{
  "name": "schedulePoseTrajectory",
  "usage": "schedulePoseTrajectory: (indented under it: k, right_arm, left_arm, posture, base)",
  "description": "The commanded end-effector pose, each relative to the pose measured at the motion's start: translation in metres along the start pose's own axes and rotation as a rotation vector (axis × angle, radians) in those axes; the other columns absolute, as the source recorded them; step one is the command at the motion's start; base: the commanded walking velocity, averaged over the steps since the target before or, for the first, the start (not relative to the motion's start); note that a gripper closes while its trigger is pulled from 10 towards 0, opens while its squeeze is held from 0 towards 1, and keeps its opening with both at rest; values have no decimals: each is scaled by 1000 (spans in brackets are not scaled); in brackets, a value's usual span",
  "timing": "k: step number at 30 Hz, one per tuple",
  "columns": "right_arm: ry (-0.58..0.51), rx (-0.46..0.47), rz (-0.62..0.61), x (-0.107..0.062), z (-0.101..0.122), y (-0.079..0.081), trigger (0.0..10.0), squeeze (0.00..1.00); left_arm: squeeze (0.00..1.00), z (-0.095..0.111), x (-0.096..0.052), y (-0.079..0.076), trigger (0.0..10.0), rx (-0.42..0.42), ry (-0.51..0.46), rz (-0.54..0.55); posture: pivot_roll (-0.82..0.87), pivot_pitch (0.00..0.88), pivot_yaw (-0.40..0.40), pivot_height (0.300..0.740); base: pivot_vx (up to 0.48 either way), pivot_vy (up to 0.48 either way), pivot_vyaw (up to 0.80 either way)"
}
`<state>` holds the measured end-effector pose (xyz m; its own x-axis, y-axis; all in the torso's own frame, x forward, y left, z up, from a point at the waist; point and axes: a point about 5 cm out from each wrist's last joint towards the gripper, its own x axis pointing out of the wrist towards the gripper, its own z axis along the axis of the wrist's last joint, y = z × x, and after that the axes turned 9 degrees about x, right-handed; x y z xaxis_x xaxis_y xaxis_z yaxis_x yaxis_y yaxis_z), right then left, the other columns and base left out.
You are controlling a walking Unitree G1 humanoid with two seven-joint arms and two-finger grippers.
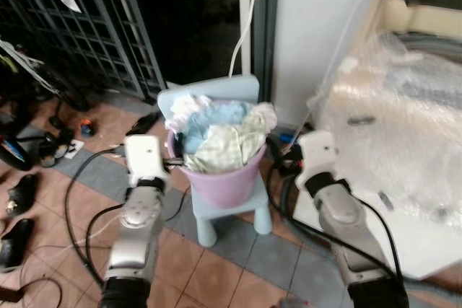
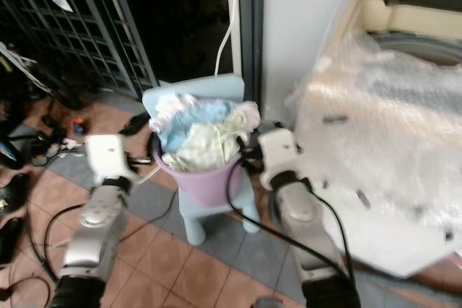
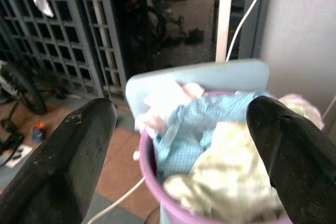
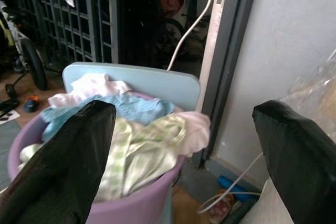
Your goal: Clothes washing
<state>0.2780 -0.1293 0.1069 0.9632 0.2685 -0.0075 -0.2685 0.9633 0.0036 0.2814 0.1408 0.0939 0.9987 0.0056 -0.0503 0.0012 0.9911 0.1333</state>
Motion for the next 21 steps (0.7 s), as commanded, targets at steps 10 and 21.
schedulePoseTrajectory:
  k: [10,21]
  right_arm:
    - [-1,28,38,9,2,14,10000,0]
    - [327,-21,-47,9,-39,2,10000,0]
  left_arm:
    - [0,-2,-2,19,10000,6,24,59]
    - [0,-8,-10,14,10000,25,87,24]
  posture:
    - [-30,22,82,740]
    - [-3,46,74,740]
  base:
    - [442,80,311]
    - [93,49,0]
